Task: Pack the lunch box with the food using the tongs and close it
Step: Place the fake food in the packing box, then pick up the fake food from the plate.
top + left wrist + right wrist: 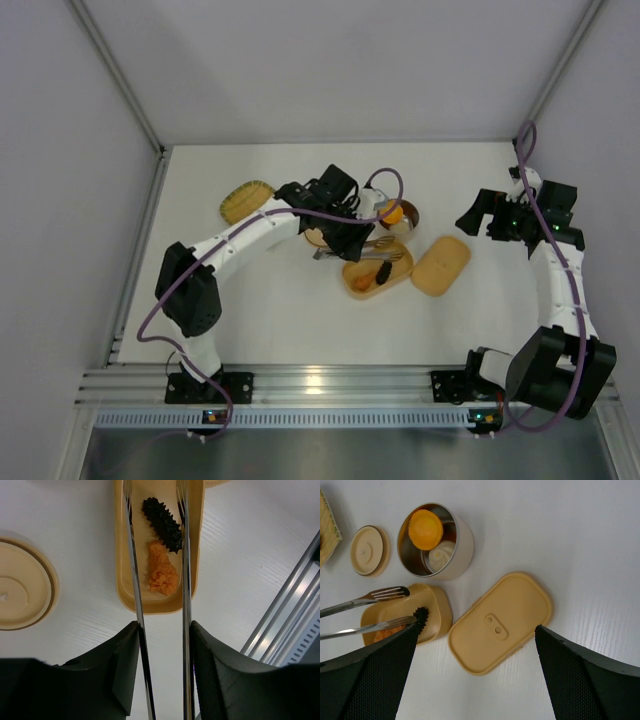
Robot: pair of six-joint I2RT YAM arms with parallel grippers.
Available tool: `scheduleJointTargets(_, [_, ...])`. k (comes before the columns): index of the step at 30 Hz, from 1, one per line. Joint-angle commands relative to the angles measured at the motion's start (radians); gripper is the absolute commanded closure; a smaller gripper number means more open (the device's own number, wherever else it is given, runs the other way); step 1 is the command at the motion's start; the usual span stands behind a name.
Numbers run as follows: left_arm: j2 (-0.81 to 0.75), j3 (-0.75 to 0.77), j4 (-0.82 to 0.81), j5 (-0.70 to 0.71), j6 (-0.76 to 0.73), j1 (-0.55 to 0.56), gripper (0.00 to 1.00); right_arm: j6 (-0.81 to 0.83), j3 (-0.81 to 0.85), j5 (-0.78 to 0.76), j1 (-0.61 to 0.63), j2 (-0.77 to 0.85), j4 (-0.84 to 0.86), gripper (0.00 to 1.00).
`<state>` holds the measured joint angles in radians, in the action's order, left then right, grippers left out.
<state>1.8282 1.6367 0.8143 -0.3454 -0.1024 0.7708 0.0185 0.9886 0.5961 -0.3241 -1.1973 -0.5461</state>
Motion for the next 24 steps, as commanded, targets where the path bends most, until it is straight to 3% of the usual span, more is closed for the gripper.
scheduleJointTargets(1, [-0.105,0.037,-0.032,-0.003,0.004,-0.019,0.52,0.011,0.016,0.016,-0.015,0.028,0.008,0.01])
scheduleJointTargets(7, [-0.22,-0.018,0.035,-0.037,-0.017,-0.163,0.52,0.012,0.024,0.019,-0.016,0.027,0.006,0.01])
scheduleJointTargets(11, [-0.322,-0.13,0.071,-0.038,-0.002,-0.353,0.52,0.012,0.019,0.018,-0.015,0.025,0.008,0.01])
scheduleJointTargets(16, [-0.432,-0.299,0.086,0.06,0.018,-0.595,0.5,0.005,0.002,0.018,-0.015,0.028,0.017,0.01])
scheduleJointTargets(24, [-0.458,-0.374,0.097,0.154,0.016,-0.712,0.38,0.0,0.002,0.016,-0.015,0.031,0.015,0.01])
